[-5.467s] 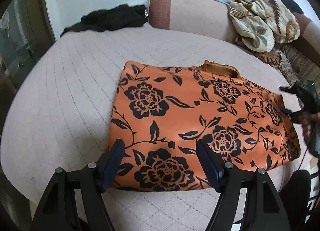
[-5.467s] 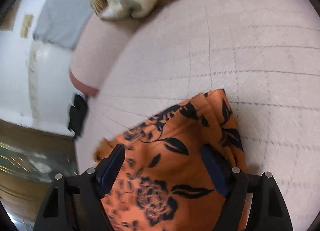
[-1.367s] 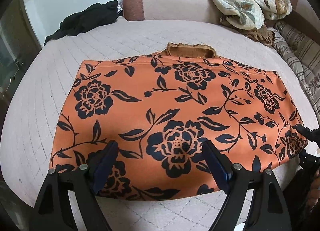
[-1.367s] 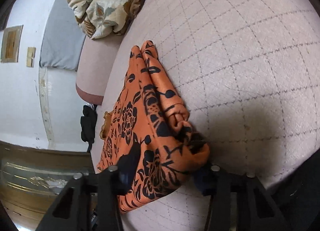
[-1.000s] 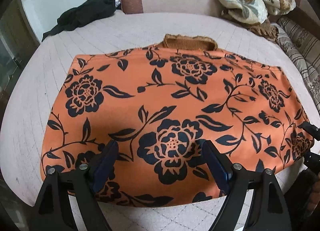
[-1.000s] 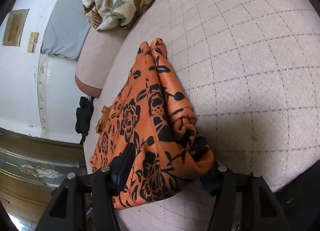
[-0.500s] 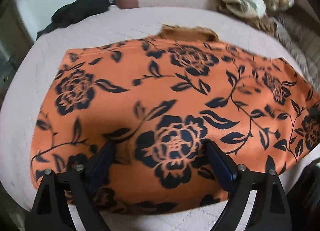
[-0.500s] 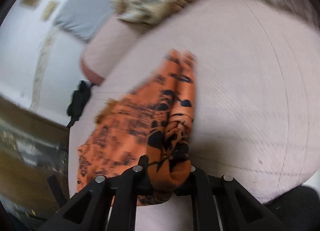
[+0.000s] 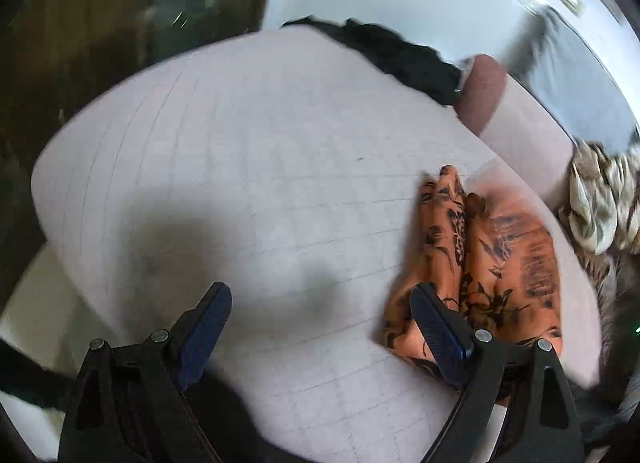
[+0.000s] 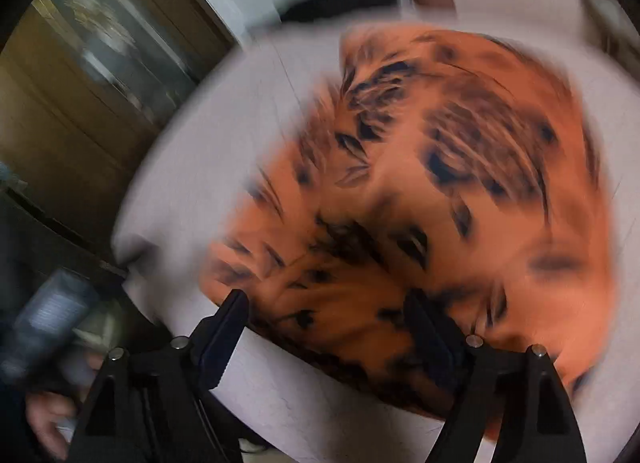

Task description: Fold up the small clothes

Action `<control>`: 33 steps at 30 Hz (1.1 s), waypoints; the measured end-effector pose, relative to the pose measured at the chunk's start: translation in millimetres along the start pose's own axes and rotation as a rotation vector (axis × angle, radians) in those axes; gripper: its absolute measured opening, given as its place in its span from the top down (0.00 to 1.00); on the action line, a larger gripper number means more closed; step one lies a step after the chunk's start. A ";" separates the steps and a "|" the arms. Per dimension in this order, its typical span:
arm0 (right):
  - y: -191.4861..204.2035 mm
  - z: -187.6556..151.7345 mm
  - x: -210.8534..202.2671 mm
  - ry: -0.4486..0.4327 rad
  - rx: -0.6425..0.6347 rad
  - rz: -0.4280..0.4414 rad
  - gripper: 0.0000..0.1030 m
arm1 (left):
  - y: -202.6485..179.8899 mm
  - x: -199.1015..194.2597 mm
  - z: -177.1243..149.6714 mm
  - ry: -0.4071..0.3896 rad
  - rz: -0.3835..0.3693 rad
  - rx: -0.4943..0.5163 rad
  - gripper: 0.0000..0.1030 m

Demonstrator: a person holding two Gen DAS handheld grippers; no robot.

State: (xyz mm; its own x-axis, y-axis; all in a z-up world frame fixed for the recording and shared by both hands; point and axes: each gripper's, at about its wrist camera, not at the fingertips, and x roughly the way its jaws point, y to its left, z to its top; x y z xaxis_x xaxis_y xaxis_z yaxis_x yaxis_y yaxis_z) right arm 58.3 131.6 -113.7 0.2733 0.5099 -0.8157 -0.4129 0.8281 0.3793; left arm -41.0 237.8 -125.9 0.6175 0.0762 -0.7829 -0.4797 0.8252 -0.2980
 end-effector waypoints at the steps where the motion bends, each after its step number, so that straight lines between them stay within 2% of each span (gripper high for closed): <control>1: 1.6 -3.8 -6.8 -0.046 -0.013 -0.001 0.19 | 2.7 -1.9 -1.0 0.003 -0.014 -0.007 0.12; 4: -8.1 -5.2 -38.0 -0.082 0.040 0.062 0.19 | -8.4 -10.9 -4.9 -0.001 -0.094 0.014 0.12; 8: -30.3 -18.7 -82.3 -0.176 0.102 0.063 0.18 | -57.6 -18.4 -13.2 0.032 -0.264 0.131 0.12; 10: -47.1 -31.3 -94.1 -0.200 0.155 0.052 0.18 | -87.8 -13.4 -20.9 0.079 -0.352 0.197 0.12; 12: -62.5 -44.0 -98.4 -0.205 0.210 0.058 0.18 | -108.2 3.3 -28.1 0.139 -0.383 0.221 0.12; 15: -77.9 -56.8 -105.2 -0.212 0.253 0.070 0.18 | -112.1 35.7 -30.2 0.259 -0.370 0.156 0.13; 17: -82.3 -59.1 -108.7 -0.221 0.257 0.080 0.18 | -106.8 49.0 -32.1 0.337 -0.403 0.087 0.16; 18: -84.7 -60.2 -109.8 -0.225 0.260 0.084 0.18 | -105.2 52.0 -29.9 0.338 -0.406 0.077 0.21; 20: -89.1 -61.5 -109.6 -0.226 0.277 0.097 0.18 | -106.4 52.8 -27.3 0.364 -0.430 0.084 0.55; 21: -92.7 -61.3 -109.1 -0.229 0.289 0.105 0.18 | -106.4 57.2 -28.2 0.401 -0.421 0.076 0.69; 24: -95.6 -56.5 -104.9 -0.229 0.295 0.114 0.18 | -95.7 86.0 -29.1 0.508 -0.433 -0.016 0.85; 25: -95.7 -54.4 -104.5 -0.227 0.290 0.115 0.18 | -91.7 87.5 -27.2 0.520 -0.441 -0.043 0.87; 26: -95.9 -52.2 -105.3 -0.228 0.283 0.113 0.18 | -92.1 83.2 -23.4 0.504 -0.439 -0.036 0.89; 27: -96.4 -51.8 -106.1 -0.230 0.280 0.111 0.18 | -97.7 68.5 -17.7 0.442 -0.422 0.015 0.90; 31: -105.1 -52.1 -106.8 -0.232 0.308 0.085 0.18 | -138.0 -27.5 -2.2 0.066 -0.371 0.330 0.90; 33: -108.0 -52.5 -104.2 -0.224 0.321 0.073 0.18 | -143.2 -38.1 -6.0 -0.023 -0.295 0.410 0.90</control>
State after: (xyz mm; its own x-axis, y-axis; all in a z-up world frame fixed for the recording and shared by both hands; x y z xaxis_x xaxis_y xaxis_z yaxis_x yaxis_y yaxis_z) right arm 28.8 -23.2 -92.5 0.4509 0.5790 -0.6793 -0.1552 0.8004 0.5791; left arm 0.4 113.3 -56.7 0.7058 -0.1849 -0.6839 -0.0010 0.9651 -0.2619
